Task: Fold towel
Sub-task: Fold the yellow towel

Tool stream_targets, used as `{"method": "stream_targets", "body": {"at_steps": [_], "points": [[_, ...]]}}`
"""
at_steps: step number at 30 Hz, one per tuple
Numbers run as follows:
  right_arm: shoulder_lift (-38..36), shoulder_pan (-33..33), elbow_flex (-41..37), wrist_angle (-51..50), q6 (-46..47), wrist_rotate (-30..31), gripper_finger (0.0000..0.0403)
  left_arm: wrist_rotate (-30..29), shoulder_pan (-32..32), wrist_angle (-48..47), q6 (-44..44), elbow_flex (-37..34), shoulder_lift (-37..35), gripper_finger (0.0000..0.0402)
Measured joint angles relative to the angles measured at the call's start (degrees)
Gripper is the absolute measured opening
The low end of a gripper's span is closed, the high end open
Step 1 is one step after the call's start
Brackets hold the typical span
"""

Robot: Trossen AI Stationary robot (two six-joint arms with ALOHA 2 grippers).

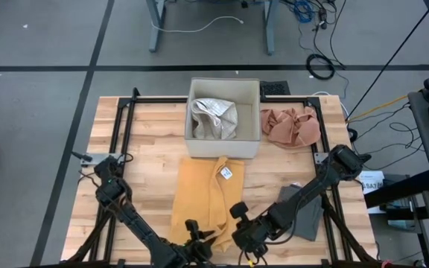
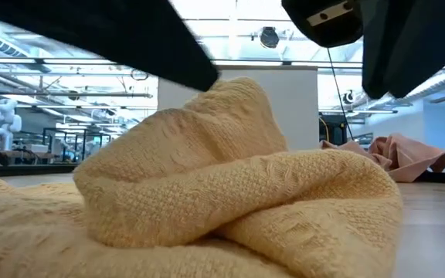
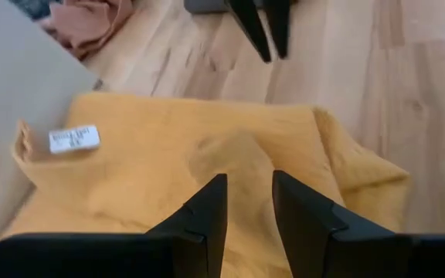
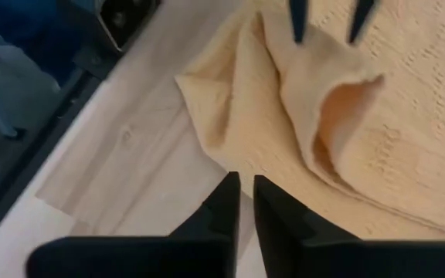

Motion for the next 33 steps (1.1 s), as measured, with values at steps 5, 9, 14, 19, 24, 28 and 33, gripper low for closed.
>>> {"method": "stream_targets", "body": {"at_steps": [5, 9, 14, 19, 24, 28, 33], "points": [[0.0, 0.6, 0.0, 2.2, 0.5, 1.2, 0.0076, 3.4, 2.1, -0.8, 5.9, 1.8, 0.0, 0.0110], [0.0, 0.8, 0.0, 2.1, 1.4, 1.7, 0.0128, 10.3, 4.5, -1.3, 9.8, 3.2, 0.0, 0.0110], [0.0, 0.8, -0.1, 2.1, 3.3, 1.6, 0.0167, 11.3, 6.1, -1.3, 16.3, 5.3, 0.0, 0.0110], [0.0, 1.5, -1.2, 0.2, 5.9, 1.6, 0.0175, 13.4, 7.3, -2.4, 21.7, 7.9, 0.0, 0.0110], [0.0, 3.7, -1.5, -2.8, 8.4, 1.6, 0.0170, 21.0, 9.2, -6.5, 23.9, 10.3, 0.0, 0.0110], [0.0, 5.1, -1.5, -2.8, 9.6, 1.6, 0.0170, 30.7, 11.7, -9.2, 25.5, 10.8, 0.0, 0.0110], [0.0, 6.0, -1.5, -2.8, 11.0, 3.0, 0.0170, 38.7, 14.1, -9.7, 27.0, 10.9, 0.0, 0.0110]]}}
